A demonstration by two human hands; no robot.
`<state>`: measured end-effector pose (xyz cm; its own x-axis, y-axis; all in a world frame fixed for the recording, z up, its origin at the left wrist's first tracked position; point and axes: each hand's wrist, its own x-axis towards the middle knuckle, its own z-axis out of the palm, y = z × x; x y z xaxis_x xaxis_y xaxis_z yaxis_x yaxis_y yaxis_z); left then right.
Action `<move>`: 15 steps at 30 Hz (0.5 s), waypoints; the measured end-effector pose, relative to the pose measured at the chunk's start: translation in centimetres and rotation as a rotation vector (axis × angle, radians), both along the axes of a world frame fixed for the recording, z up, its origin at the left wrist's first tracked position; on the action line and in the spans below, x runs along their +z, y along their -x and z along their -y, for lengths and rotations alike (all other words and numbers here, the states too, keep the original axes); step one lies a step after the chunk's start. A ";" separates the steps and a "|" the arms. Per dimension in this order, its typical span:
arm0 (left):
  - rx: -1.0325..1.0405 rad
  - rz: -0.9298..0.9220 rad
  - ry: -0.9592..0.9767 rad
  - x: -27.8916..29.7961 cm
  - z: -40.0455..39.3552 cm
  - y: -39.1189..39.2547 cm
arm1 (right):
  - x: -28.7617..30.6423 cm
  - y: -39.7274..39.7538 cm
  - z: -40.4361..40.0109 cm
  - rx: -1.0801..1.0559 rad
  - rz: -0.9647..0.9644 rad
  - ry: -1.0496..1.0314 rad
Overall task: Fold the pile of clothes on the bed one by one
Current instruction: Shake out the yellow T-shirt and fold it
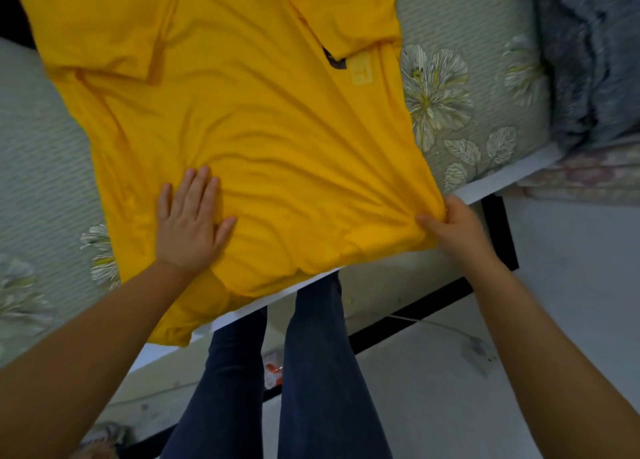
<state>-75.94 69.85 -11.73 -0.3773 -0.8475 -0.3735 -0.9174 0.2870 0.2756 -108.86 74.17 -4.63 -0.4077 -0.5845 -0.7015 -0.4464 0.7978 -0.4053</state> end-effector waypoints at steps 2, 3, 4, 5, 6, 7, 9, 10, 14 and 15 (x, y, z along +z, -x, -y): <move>0.029 0.011 -0.014 0.2 -0.4 0.0 | 0.5 1.6 0.9 0.049 -0.128 0.092; 0.041 0.008 -0.014 0.2 -0.5 0.0 | 0.7 2.3 1.7 0.062 -0.174 0.141; 0.055 0.003 -0.018 0.3 -0.7 0.1 | 0.6 2.9 2.6 0.072 -0.197 0.194; 0.067 -0.004 -0.020 0.4 -0.8 0.2 | 0.4 3.3 3.6 0.086 -0.206 0.242; 0.081 -0.011 -0.025 0.4 -0.9 0.3 | 0.1 3.5 4.6 0.095 -0.201 0.283; 0.108 -0.016 -0.037 0.5 -1.1 0.5 | -0.3 3.5 5.7 0.093 -0.189 0.317; 0.190 -0.006 -0.041 1.0 -1.3 1.0 | -1.1 2.9 7.6 0.064 -0.112 0.348; 0.233 -0.005 -0.039 1.3 -1.5 1.4 | -1.5 2.6 8.3 0.061 -0.042 0.339; 0.214 -0.075 0.132 2.3 -4.0 3.1 | -2.3 2.1 7.9 0.279 0.063 0.289; 0.168 -0.094 0.214 2.5 -5.1 3.6 | -2.0 2.3 7.1 0.389 -0.033 0.311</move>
